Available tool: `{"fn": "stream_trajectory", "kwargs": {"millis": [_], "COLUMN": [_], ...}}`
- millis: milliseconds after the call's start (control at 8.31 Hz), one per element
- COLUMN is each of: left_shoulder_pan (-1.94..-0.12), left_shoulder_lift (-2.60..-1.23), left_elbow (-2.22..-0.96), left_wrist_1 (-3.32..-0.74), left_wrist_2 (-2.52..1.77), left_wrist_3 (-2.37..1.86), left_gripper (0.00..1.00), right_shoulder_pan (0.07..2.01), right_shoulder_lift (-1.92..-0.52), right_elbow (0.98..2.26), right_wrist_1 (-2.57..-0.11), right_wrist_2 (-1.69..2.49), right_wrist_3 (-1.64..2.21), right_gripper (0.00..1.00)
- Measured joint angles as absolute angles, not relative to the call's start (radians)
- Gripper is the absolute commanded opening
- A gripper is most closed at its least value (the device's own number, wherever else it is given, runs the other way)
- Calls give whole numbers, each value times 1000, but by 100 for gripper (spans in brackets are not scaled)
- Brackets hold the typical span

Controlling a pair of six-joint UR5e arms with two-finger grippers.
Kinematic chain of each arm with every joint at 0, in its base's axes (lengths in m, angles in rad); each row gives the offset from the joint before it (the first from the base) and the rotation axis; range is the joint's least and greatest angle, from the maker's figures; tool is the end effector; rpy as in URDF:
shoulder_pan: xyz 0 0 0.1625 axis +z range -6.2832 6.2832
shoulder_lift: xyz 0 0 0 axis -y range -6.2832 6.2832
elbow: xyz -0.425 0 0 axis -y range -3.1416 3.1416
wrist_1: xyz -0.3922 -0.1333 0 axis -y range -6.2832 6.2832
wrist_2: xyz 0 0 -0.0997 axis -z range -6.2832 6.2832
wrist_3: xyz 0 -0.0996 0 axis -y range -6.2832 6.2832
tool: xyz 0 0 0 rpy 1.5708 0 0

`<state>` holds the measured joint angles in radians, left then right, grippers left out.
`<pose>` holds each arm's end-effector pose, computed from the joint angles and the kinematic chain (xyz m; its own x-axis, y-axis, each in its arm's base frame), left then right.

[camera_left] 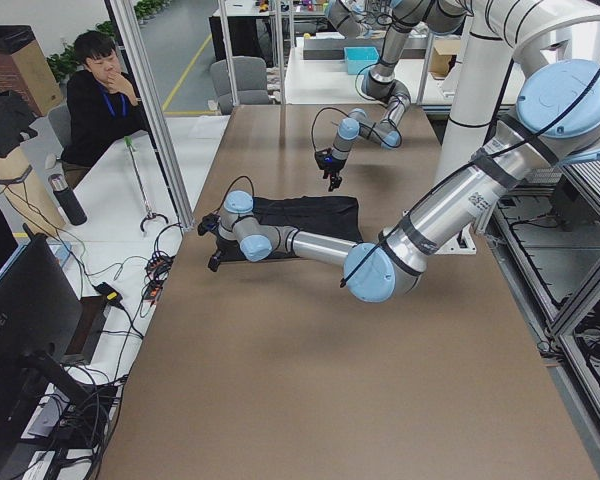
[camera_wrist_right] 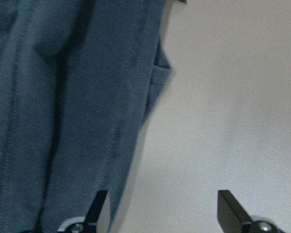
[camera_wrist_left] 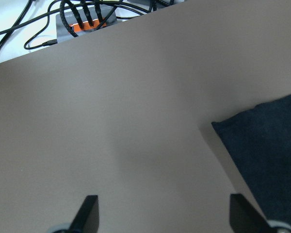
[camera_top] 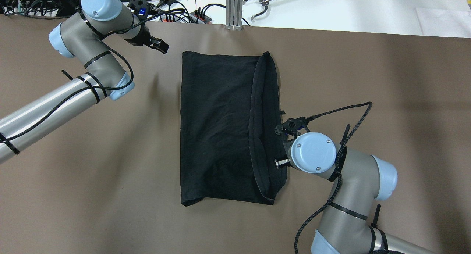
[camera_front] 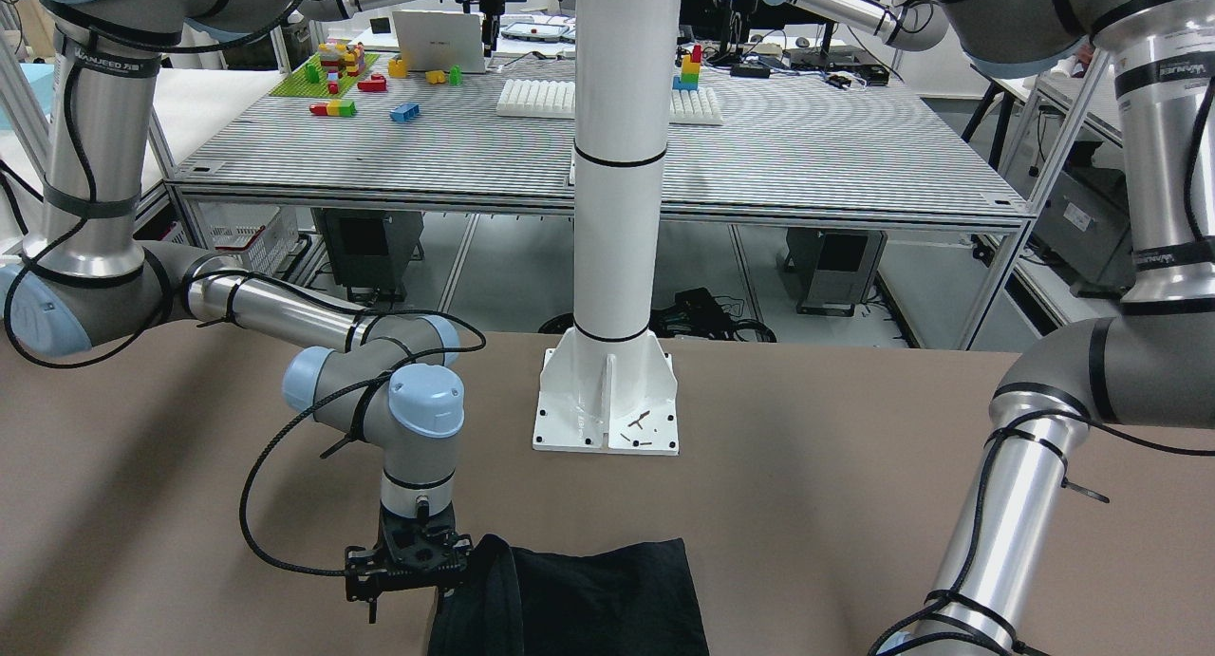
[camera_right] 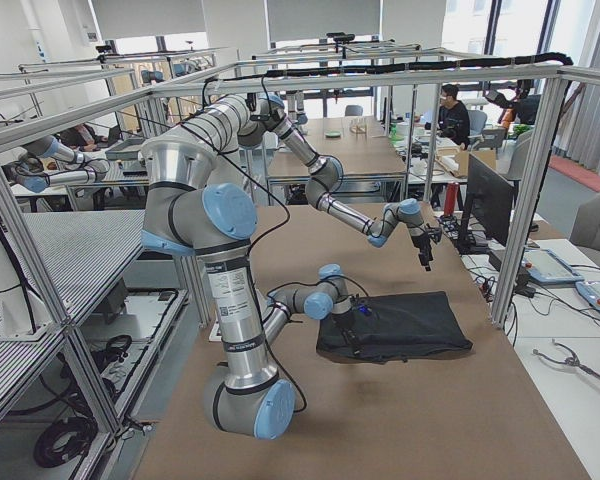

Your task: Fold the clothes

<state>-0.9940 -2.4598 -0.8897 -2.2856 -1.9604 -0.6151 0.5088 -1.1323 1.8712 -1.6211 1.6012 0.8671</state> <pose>0.3821 -0.7624 0.3255 0.6884 0.3273 -0.6473 0.0833 0.8508 0.5188 -0.4698 -0.4112 0.2967 0.8183 -0.2841 0.4997 0.0779 0.9161 0.3933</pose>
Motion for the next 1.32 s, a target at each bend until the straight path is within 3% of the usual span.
{"fn": "stream_trajectory", "kwargs": {"millis": [602,1083,1323], "left_shoulder_pan": [-994,-994,-991], "left_shoulder_lift": [-2451,-2444,-2436], "left_elbow": [-891,-894,-902], "left_wrist_1": [-2286,-2287,-2288], "left_wrist_2": [-1961,-1960,-1960], "left_wrist_3": [-615,-616,-615], "left_gripper": [95,95,95], "right_shoulder_pan": [405,322,317], "right_shoulder_lift": [-1016,-999,-998], "right_elbow": [1840,1787,1777], "right_wrist_1": [-1638,-1636,-1634], "right_wrist_2": [1593,1510,1500], "right_wrist_3": [882,795,776], "right_gripper": [68,34,25]}}
